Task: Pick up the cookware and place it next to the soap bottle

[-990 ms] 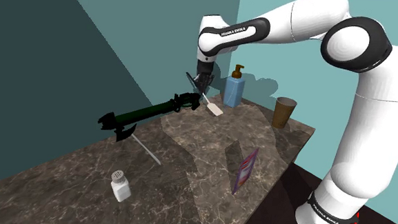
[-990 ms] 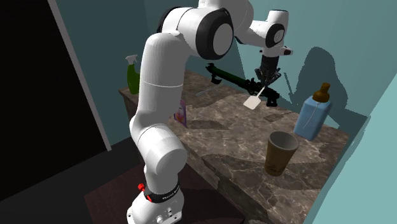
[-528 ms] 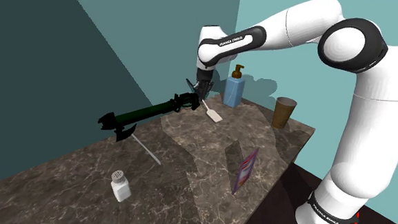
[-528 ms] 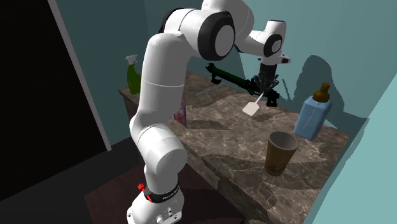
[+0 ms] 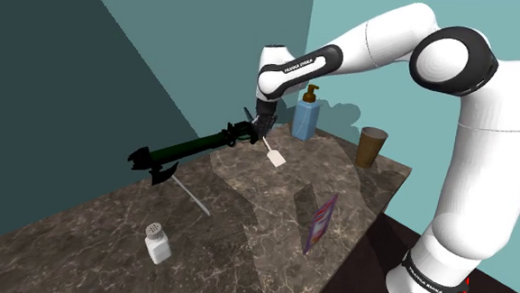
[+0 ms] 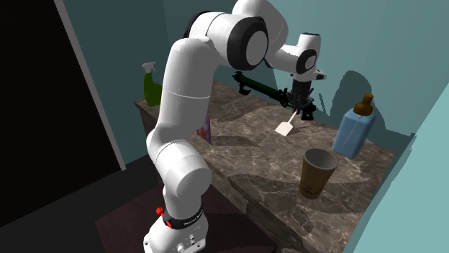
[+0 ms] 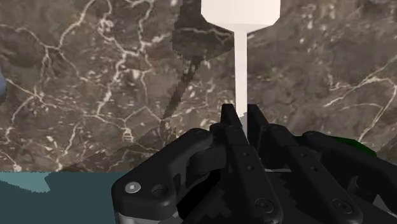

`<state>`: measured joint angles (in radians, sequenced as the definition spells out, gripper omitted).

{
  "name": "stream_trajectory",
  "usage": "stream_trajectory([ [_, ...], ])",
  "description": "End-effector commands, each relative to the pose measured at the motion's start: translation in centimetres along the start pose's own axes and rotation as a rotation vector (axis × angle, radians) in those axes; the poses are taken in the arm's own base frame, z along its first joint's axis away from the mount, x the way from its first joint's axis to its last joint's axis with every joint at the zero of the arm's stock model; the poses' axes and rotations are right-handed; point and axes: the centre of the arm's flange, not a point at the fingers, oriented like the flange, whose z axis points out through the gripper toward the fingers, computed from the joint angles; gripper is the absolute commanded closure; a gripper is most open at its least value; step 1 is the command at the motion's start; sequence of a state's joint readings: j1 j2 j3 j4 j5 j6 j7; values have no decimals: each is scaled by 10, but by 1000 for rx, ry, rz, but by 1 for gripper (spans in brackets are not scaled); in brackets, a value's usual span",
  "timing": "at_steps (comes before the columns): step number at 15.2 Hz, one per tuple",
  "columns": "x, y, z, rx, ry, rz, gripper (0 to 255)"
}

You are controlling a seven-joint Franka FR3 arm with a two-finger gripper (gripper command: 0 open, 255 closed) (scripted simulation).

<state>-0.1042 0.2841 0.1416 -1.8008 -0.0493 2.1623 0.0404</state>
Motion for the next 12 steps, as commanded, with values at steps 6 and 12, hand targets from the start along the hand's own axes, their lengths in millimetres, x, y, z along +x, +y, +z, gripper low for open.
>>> stream_trajectory([
  [6,-5,0,47,1,-14,-1,255],
  [12,-5,0,47,1,-14,-1,255],
])
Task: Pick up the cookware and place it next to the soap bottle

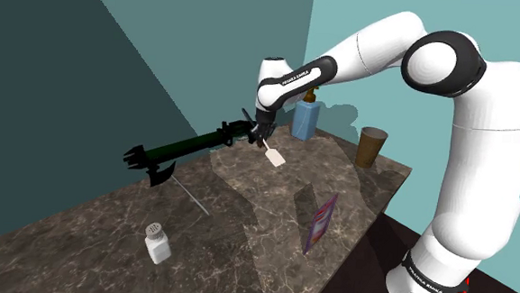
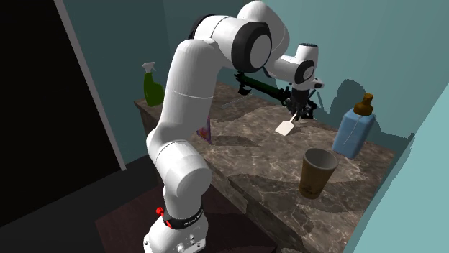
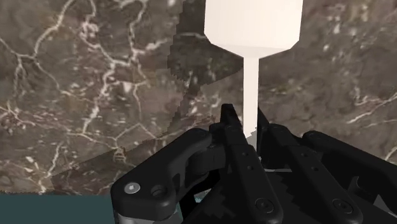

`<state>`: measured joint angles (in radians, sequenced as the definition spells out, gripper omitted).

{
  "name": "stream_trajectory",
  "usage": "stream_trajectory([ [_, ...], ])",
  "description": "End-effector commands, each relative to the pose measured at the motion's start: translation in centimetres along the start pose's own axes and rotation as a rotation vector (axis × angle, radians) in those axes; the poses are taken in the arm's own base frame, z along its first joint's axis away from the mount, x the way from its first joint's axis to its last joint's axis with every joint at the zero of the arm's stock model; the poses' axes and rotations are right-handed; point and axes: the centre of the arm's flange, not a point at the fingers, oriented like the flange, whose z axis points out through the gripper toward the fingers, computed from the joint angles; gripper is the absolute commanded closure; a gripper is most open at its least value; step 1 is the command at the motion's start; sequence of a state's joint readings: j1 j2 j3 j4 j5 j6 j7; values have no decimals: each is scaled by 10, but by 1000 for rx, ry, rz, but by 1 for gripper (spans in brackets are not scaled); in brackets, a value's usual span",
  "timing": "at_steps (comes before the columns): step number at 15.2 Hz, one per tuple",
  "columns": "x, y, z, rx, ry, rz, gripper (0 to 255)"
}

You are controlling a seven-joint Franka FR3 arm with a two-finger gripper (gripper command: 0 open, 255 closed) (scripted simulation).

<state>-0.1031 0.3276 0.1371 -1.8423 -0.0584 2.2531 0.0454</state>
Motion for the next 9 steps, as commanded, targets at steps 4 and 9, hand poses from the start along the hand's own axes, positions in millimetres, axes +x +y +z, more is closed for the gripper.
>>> stream_trajectory([
  [4,-4,-4,9,1,-21,-2,0],
  [9,-3,-2,-4,1,-20,-2,0],
])
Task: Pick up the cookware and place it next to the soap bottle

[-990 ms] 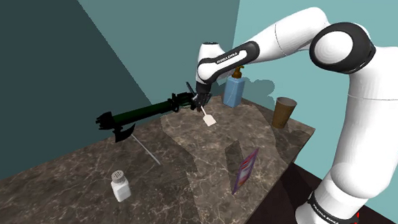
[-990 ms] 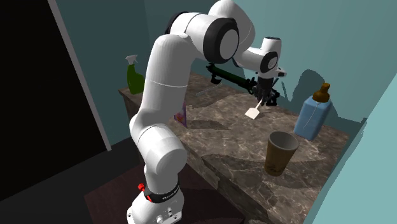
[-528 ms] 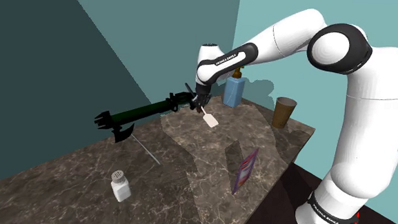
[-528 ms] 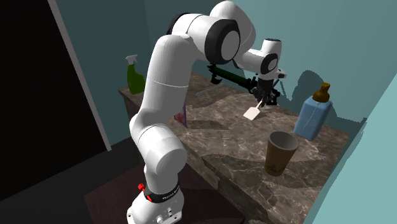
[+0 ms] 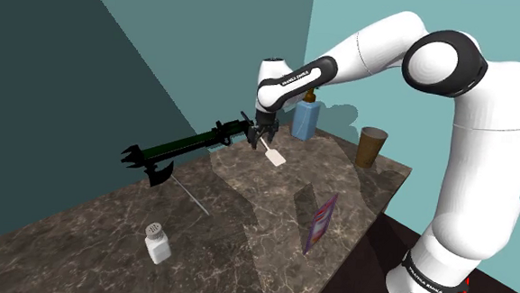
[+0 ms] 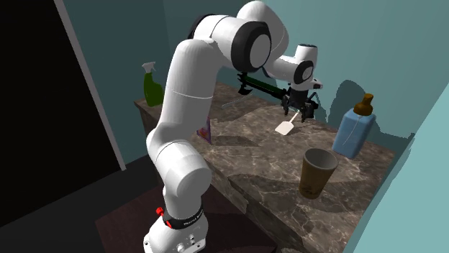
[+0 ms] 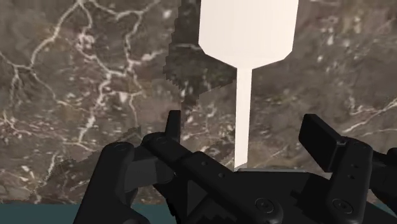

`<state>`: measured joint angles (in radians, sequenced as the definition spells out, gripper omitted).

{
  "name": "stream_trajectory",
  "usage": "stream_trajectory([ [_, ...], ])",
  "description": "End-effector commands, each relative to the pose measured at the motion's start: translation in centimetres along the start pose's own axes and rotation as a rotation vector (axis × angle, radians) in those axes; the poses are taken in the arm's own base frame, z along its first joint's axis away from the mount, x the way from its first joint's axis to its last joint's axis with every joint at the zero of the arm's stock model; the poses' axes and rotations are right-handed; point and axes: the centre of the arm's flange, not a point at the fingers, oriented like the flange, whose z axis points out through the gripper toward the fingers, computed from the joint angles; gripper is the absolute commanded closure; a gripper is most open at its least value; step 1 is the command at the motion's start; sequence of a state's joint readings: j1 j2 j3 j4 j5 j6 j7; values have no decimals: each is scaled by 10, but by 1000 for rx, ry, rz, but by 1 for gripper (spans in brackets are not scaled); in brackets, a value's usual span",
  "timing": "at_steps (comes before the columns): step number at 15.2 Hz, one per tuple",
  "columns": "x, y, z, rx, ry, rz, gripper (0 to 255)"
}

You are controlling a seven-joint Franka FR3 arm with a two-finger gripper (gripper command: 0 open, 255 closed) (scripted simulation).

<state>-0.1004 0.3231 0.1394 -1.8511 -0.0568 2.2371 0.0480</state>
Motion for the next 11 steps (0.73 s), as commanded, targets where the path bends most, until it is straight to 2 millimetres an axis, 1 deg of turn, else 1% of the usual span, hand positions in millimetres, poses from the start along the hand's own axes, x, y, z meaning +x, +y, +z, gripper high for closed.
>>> stream_trajectory([
  [1,1,2,-20,0,0,0,0],
  [3,1,2,-43,0,0,0,0],
  [11,1,2,-43,0,0,0,0],
])
